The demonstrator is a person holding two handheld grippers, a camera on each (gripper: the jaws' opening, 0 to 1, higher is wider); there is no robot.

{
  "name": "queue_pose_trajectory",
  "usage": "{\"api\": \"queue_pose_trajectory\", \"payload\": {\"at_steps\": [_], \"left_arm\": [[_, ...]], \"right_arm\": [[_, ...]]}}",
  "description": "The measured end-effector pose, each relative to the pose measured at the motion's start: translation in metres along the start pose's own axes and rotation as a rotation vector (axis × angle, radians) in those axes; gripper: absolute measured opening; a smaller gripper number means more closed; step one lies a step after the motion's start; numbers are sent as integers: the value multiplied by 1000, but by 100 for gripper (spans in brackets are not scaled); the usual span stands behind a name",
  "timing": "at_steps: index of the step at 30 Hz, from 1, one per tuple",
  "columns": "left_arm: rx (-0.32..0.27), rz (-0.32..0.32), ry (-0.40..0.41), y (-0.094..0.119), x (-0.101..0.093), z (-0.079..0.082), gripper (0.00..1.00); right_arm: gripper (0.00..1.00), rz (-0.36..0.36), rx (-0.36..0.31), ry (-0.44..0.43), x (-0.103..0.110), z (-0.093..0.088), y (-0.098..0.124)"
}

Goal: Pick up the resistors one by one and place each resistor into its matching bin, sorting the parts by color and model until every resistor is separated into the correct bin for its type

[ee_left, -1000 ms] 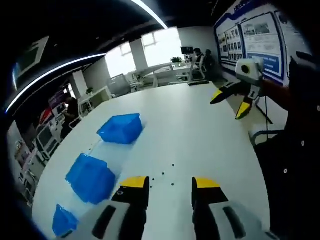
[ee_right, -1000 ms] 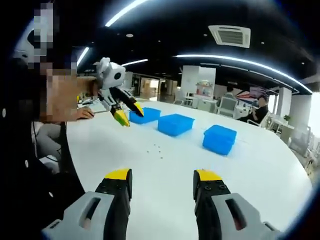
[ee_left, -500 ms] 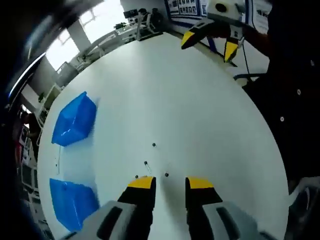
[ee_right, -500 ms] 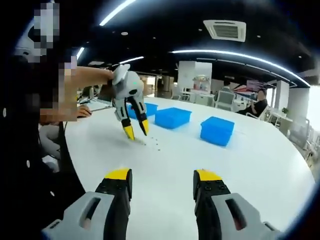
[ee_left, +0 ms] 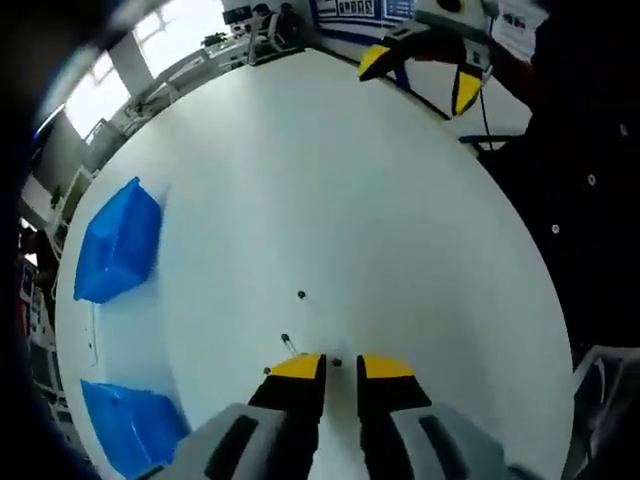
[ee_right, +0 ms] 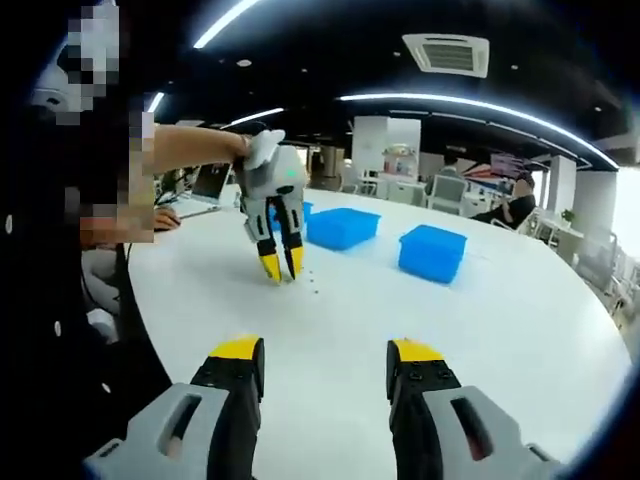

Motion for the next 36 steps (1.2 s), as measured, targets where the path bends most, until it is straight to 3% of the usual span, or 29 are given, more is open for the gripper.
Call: {"api": "queue_pose_trajectory", "payload": {"at_steps": [13, 18, 21, 25, 30, 33, 36], "left_arm": [[-15, -107, 87, -4, -1, -1, 6], [-19, -118, 114, -4, 1, 0, 6], [-53, -99, 130, -2, -2, -1, 5], [-181, -65, 199, 4, -7, 1, 5], [-500, 78, 342, 39, -10, 9, 5], [-712, 231, 418, 69, -10, 11, 5], [-850, 432, 446, 98, -14, 5, 5]], "right_arm": [[50, 4, 8, -2, 4, -2, -1], [50, 9, 8, -2, 6, -1, -1], [50, 10, 8, 1, 6, -1, -2], [50, 7, -1, 3, 4, 3, -2], [50, -6, -36, 17, 2, 13, -3], [49, -35, -93, 18, 0, 26, -3], [49, -56, -131, 30, 0, 36, -3]]}}
Point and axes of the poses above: the point that each gripper's makers call its tool centre point, and the gripper's own axes: y roughly backward along the fingers, x roughly to its left, z roughly out of its top, the point moved 4 cm from there along y, roughly backward along the fingers, and after that the axes turned 3 degrees about -x, right-handed, at the moved point
